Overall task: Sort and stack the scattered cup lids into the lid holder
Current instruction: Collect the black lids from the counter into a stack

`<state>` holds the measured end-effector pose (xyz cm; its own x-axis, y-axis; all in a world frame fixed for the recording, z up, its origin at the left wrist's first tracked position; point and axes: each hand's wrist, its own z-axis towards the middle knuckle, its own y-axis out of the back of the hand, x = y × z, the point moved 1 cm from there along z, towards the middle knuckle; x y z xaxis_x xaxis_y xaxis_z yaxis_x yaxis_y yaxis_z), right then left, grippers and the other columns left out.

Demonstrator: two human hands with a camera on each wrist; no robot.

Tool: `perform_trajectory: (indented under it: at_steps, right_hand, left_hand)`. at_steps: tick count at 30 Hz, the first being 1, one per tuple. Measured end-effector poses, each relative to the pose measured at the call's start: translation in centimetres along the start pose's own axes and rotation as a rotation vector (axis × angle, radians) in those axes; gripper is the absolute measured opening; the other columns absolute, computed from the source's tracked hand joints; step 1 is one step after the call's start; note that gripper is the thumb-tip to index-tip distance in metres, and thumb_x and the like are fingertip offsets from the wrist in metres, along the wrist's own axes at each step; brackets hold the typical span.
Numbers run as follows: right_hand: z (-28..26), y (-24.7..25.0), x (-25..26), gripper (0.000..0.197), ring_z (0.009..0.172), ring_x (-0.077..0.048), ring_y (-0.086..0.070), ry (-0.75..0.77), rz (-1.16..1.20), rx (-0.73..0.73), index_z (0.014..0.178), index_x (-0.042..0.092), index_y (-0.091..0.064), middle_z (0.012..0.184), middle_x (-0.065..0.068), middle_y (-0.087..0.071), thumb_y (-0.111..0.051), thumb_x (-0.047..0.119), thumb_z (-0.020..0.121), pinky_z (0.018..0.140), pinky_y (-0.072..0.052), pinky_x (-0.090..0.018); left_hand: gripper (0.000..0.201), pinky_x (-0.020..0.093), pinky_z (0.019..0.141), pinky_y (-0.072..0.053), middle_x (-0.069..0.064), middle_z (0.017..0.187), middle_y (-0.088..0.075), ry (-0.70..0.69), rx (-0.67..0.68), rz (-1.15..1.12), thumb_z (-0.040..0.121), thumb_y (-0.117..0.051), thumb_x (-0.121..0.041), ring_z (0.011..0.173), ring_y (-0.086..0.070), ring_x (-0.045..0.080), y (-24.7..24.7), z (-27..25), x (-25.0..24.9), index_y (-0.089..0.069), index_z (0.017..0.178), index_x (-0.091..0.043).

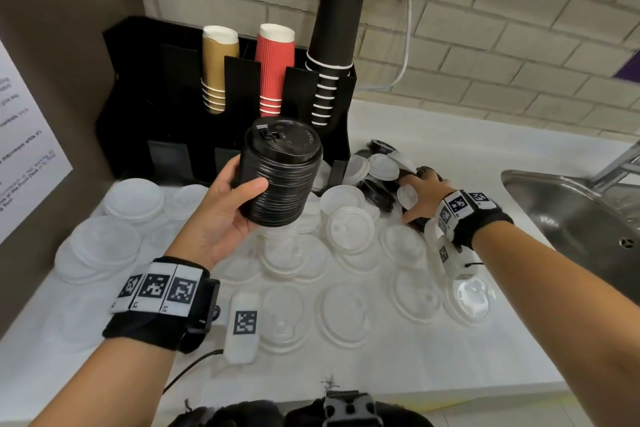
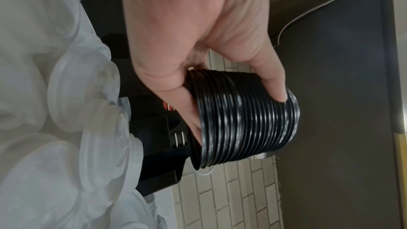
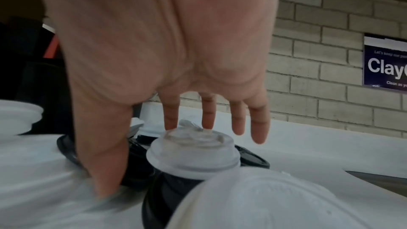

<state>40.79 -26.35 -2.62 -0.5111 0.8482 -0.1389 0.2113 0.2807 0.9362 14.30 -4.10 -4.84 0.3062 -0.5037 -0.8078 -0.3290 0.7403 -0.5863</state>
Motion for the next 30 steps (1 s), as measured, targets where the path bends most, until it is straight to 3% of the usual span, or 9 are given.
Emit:
perform_trajectory:
  at_steps: [7,13,15,18,21,25,30]
  right_hand:
    - [0.0,-0.1,-0.3,0.066,0.107,-0.042,-0.053,0.040,0.147,-0.084,0.135,0.027,-0.040,0.138,-0.016,-0.024,-0.072,0.026,0.078,0.096,-0.047,-0.043]
    - [-0.9,1.5,-1.0,0.058,0.116,-0.041,-0.045,0.083,0.264,-0.143,0.132,0.029,-0.040,0.128,-0.017,-0.039,-0.068,0.030,0.082,0.098,-0.042,-0.044]
    - [-1.5,2.3,-1.4,0.060,0.111,-0.036,-0.049,0.142,0.328,-0.102,0.131,0.031,-0.039,0.125,-0.012,-0.044,-0.070,0.033,0.080,0.095,-0.043,-0.041]
    - [-2.8,2.7,-1.7,0.064,0.098,-0.021,-0.057,0.244,0.375,0.080,0.125,0.039,-0.039,0.116,0.000,-0.052,-0.077,0.039,0.074,0.084,-0.043,-0.030]
    - [-3.5,2.2,-1.1,0.074,0.099,-0.013,-0.057,0.275,0.290,0.250,0.126,0.046,-0.037,0.114,0.010,-0.052,-0.081,0.046,0.067,0.087,-0.044,-0.026]
    - [-2.3,1.8,0.7,0.062,0.116,-0.022,-0.051,0.240,0.302,0.136,0.137,0.024,-0.041,0.131,-0.004,-0.050,-0.065,0.048,0.085,0.100,-0.038,-0.030]
    - [0.4,1.9,4.4,0.053,0.124,-0.028,-0.047,0.102,0.286,0.011,0.133,0.009,-0.044,0.136,-0.012,-0.049,-0.048,0.047,0.096,0.097,-0.036,-0.033]
  left_hand:
    - [0.059,0.031,0.075,-0.059,0.002,0.115,-0.070,-0.020,-0.001,-0.030,0.070,-0.071,-0.017,0.107,-0.068,0.020,-0.2,-0.5,0.2,-0.055,0.127,-0.022]
    - [0.050,0.033,0.079,-0.058,0.004,0.121,-0.067,-0.042,-0.017,-0.033,0.081,-0.059,-0.011,0.113,-0.065,0.022,-0.6,-0.3,0.4,-0.053,0.130,-0.020]
    - [0.053,0.033,0.079,-0.058,0.004,0.123,-0.066,-0.043,-0.026,-0.041,0.082,-0.057,-0.011,0.114,-0.065,0.021,-0.9,-0.2,0.4,-0.050,0.133,-0.019]
    - [0.056,0.035,0.082,-0.059,0.005,0.125,-0.065,-0.037,-0.028,-0.052,0.082,-0.057,-0.012,0.115,-0.064,0.022,-1.3,0.0,0.6,-0.048,0.137,-0.018]
    - [0.065,0.035,0.081,-0.058,0.004,0.124,-0.065,-0.025,-0.016,-0.058,0.074,-0.070,-0.019,0.114,-0.064,0.021,-1.5,0.0,0.8,-0.048,0.136,-0.019]
    - [0.074,0.035,0.080,-0.058,0.005,0.125,-0.065,0.001,-0.008,-0.050,0.065,-0.075,-0.024,0.114,-0.064,0.022,-1.8,0.0,1.1,-0.049,0.135,-0.019]
    - [0.068,0.032,0.075,-0.058,0.002,0.119,-0.068,0.026,-0.004,-0.038,0.071,-0.076,-0.019,0.109,-0.066,0.021,-2.2,-0.1,1.4,-0.051,0.134,-0.019]
